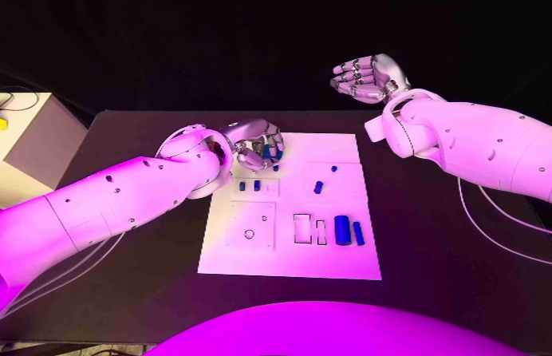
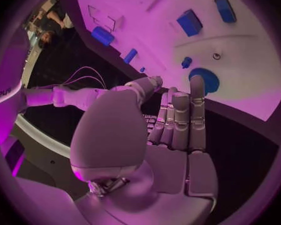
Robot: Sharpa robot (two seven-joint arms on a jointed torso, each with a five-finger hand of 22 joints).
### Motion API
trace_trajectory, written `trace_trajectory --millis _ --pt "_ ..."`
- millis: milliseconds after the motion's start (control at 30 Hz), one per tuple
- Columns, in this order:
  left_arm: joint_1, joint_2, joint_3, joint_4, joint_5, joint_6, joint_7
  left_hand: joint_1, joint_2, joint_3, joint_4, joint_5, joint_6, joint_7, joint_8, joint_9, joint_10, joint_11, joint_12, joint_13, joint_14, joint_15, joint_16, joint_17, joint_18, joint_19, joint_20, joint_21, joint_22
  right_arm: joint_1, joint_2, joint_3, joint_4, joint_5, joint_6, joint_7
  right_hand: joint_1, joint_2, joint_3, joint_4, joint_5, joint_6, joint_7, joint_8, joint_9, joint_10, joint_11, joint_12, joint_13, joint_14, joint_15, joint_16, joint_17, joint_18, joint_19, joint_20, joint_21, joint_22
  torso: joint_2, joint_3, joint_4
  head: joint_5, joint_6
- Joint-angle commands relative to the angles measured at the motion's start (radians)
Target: Assemble the parts on the task board
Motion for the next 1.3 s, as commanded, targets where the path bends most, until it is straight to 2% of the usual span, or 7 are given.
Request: trace_trajectory --millis 33,300,400,667,1067,1300 --pt "0.003 0.017 -0.002 -0.017 -0.164 0.020 -0.027 -0.006 -0.010 -0.011 0.001 -0.003 0.009 -0.002 -0.007 -0.008 -0.013 0.001 -0.004 -0.004 0.008 0.001 0.008 0.004 0.014 -0.003 0.006 0.002 0.001 0.000 0.002 0.000 0.000 -0.002 0.015 0.010 0.004 0.007 -0.003 -0.001 0.004 0.007 0.038 -0.007 -0.001 -0.001 0.006 -0.005 -0.001 -0.002 -0.001 -0.001 -0.003 0.005 -0.006 0.000 0.000 -0.001 0.000 -0.0014 0.0018 -0.002 0.000" --pt "0.005 0.051 -0.009 -0.054 -0.218 0.078 -0.071 -0.014 -0.011 -0.027 0.007 -0.004 0.019 -0.005 -0.012 -0.022 -0.041 0.003 -0.011 -0.015 0.007 0.003 0.018 -0.005 0.015 0.000 0.009 0.002 0.000 0.000 0.005 0.000 -0.001 -0.002 0.016 0.010 0.004 0.007 -0.003 -0.001 0.004 0.007 0.038 -0.007 -0.001 -0.001 0.006 -0.005 -0.001 -0.002 -0.001 -0.001 -0.003 0.005 -0.006 0.000 0.000 -0.001 0.001 -0.0016 -0.0001 0.001 0.000" --pt "0.008 0.062 -0.011 -0.068 -0.225 0.097 -0.081 -0.017 -0.007 -0.029 0.013 -0.004 0.042 -0.007 -0.014 -0.031 -0.038 0.003 -0.010 -0.022 0.020 0.004 0.038 0.008 0.015 0.004 0.010 0.005 0.001 0.000 0.006 0.000 0.000 -0.002 0.016 0.010 0.004 0.007 -0.003 -0.001 0.004 0.007 0.038 -0.007 -0.001 -0.001 0.006 -0.005 -0.001 -0.002 -0.001 -0.001 -0.003 0.005 -0.006 0.000 0.000 -0.001 0.002 -0.0017 -0.0008 0.001 0.000" --pt "0.013 0.083 -0.015 -0.094 -0.231 0.135 -0.094 -0.013 -0.004 -0.025 0.013 -0.002 0.058 -0.012 -0.025 -0.044 -0.040 0.003 -0.014 -0.031 0.021 0.003 0.050 0.010 0.015 0.005 0.010 0.009 0.003 0.000 0.007 0.000 0.002 -0.002 0.016 0.010 0.004 0.007 -0.003 -0.001 0.004 0.007 0.038 -0.007 -0.001 -0.001 0.006 -0.005 -0.001 -0.002 -0.001 -0.001 -0.003 0.005 -0.006 0.000 0.000 -0.001 0.001 -0.0009 0.0011 -0.002 0.000" --pt "0.015 0.103 -0.033 -0.115 -0.232 0.150 -0.092 0.000 0.007 -0.005 0.008 -0.002 0.101 -0.021 -0.054 -0.070 -0.019 -0.002 -0.032 -0.058 0.032 -0.002 0.078 0.019 0.015 0.007 0.008 0.024 0.011 0.000 0.008 0.000 0.003 -0.002 0.018 0.009 0.004 0.007 -0.003 -0.001 0.004 0.007 0.038 -0.007 -0.001 -0.001 0.006 -0.005 -0.001 -0.002 -0.001 -0.001 -0.003 0.005 -0.006 0.000 0.000 -0.001 0.001 -0.0008 0.0002 -0.004 0.000" --pt "0.015 0.110 -0.038 -0.120 -0.232 0.146 -0.089 0.005 0.014 0.006 0.004 -0.002 0.120 -0.018 -0.065 -0.078 -0.003 -0.003 -0.042 -0.070 0.034 -0.002 0.086 0.017 0.015 0.006 0.006 0.032 0.016 0.000 0.009 0.000 0.002 -0.002 0.021 0.008 0.004 0.007 -0.003 -0.001 0.004 0.007 0.038 -0.007 -0.001 -0.001 0.006 -0.005 -0.001 -0.002 -0.001 -0.001 -0.003 0.005 -0.006 0.000 0.000 -0.001 -0.001 -0.0011 0.0026 -0.006 0.000"
